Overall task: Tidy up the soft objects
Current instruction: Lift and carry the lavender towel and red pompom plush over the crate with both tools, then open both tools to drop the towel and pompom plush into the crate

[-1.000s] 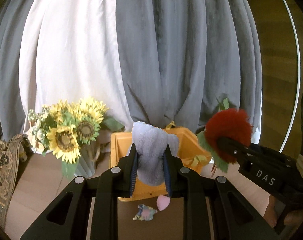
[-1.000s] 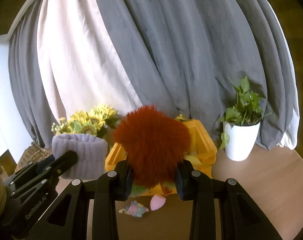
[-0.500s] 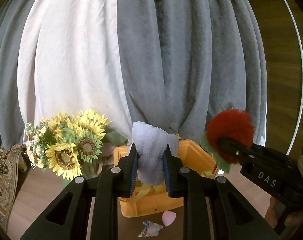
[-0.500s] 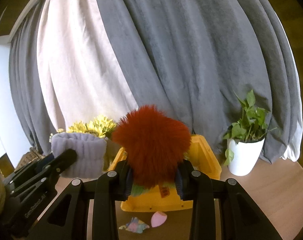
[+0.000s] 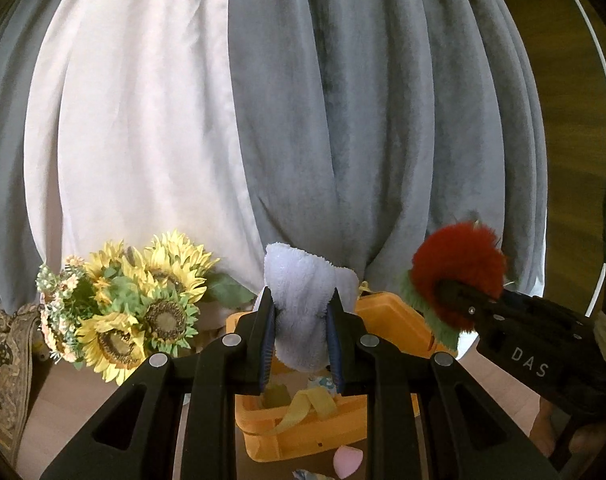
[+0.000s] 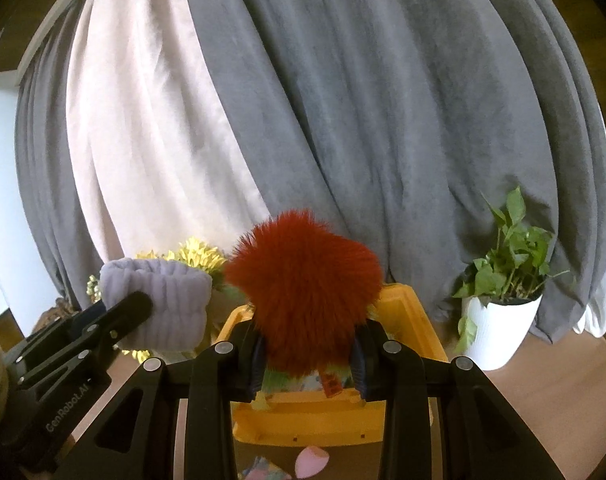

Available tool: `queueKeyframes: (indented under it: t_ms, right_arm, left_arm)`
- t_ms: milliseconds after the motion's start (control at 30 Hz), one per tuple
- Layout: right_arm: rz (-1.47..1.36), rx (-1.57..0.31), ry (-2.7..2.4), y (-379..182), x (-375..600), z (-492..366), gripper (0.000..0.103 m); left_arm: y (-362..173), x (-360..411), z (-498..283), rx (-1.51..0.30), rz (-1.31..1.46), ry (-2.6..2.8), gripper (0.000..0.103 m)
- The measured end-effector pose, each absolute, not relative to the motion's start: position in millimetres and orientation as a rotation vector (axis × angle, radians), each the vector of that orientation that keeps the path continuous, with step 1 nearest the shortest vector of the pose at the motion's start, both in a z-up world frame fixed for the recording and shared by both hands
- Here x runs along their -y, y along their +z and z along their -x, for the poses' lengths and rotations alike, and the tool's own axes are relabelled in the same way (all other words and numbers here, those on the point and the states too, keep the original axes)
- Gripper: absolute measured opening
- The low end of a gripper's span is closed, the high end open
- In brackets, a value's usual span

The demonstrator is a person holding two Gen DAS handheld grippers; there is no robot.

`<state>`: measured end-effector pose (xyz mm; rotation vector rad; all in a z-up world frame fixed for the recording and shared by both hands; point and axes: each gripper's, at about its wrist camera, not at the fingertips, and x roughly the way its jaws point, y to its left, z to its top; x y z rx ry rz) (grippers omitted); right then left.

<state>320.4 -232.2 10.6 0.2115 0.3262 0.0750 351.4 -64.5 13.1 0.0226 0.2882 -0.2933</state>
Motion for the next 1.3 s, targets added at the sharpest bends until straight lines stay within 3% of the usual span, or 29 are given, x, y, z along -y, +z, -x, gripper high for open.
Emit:
queueKeyframes:
  t_ms: [1067, 1233, 1300]
  right_arm:
    - [-0.234, -0.529, 0.076, -60.6, 249.1, -436.2, 0.036]
    - [-0.244, -0.571, 0.072, -77.2, 250.7, -448.6, 0.038]
    - [-0.251, -0.582, 0.066, -83.1, 252.8, -452.6, 0.039]
  left_arm:
    - [-64.5, 90.2, -469.2, -0.500, -0.045, -0.290, 0.024]
    - [-79.4, 96.5, -481.1, -0.536, -0.053, -0.298, 0.029]
    - [-83.7, 97.2, -483.5, -0.536, -0.059, -0.289, 0.036]
